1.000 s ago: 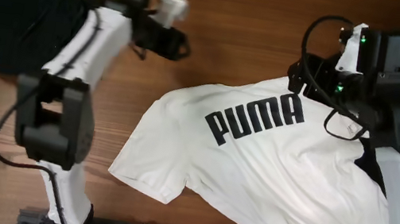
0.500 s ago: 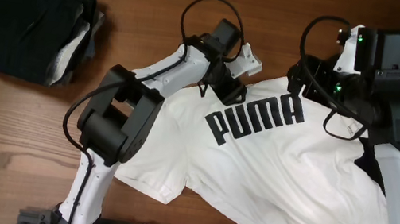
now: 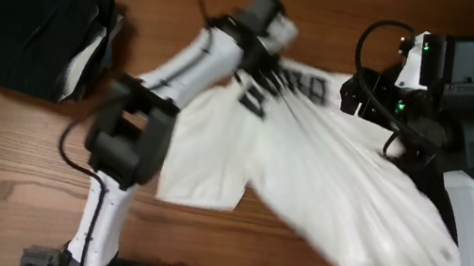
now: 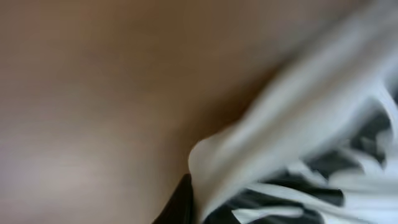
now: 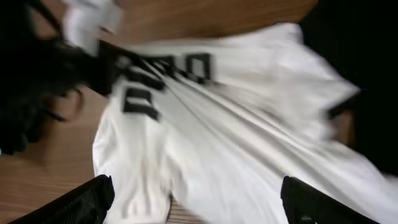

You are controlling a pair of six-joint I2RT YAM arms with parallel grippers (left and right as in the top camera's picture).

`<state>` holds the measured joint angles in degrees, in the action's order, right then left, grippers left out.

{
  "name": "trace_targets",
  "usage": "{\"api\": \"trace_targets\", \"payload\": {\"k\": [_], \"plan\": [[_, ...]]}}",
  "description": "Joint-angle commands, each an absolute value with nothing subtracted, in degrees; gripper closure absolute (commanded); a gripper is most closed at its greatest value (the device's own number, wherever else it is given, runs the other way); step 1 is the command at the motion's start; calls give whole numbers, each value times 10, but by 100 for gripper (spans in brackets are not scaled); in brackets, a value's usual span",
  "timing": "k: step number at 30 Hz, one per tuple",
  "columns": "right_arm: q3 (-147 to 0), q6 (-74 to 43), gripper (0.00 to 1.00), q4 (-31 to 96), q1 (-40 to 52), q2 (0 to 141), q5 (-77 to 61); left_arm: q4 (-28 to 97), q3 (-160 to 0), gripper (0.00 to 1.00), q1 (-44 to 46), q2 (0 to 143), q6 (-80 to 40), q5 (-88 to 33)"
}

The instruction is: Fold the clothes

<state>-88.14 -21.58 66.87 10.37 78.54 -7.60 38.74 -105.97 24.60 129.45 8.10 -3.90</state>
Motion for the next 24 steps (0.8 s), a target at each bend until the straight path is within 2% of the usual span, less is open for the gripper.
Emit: {"api": "trace_targets", "payload": {"k": [1,2,4,6,8,10,11,12,13,14,15,16,17,19,22,24], "plan": [[-888,-210,9,669,101,788,-68,389,-1071,96,105,1286,38,11],[-888,-210,8,667,101,788,-68,391,-1071,89,78,1286,41,-49],[-888,-211,8,660,101,794,-67,399,-1071,69,44,1285,42,-147],[-888,-213,9,655,101,804,-67,416,-1071,50,30,1282,42,-184],[-888,-241,9,659,101,830,-41,441,-1071,40,29,1272,43,-189],[-888,-248,13,661,101,860,-18,464,-1071,36,36,1257,59,-205],[-888,-257,23,660,101,878,-11,474,-1071,36,41,1250,72,-219],[-888,-262,41,657,99,899,-8,486,-1071,39,49,1241,73,-227],[-888,-267,53,652,96,917,-8,496,-1071,41,56,1235,74,-227],[-888,-276,64,641,90,941,-9,507,-1071,47,63,1230,76,-227],[-888,-286,78,625,82,968,-9,522,-1071,57,72,1226,77,-227],[-888,-288,82,609,74,990,-13,538,-1071,64,79,1224,77,-227],[-888,-287,85,590,67,1014,-20,552,-1071,67,85,1224,77,-227],[-888,-287,88,545,42,1077,-40,598,-1071,67,99,1224,86,-227],[-888,-287,91,497,5,1158,-47,666,-1071,45,115,1223,106,-227],[-888,-287,91,476,-26,1210,-57,707,-1071,44,118,1211,120,-225]]}}
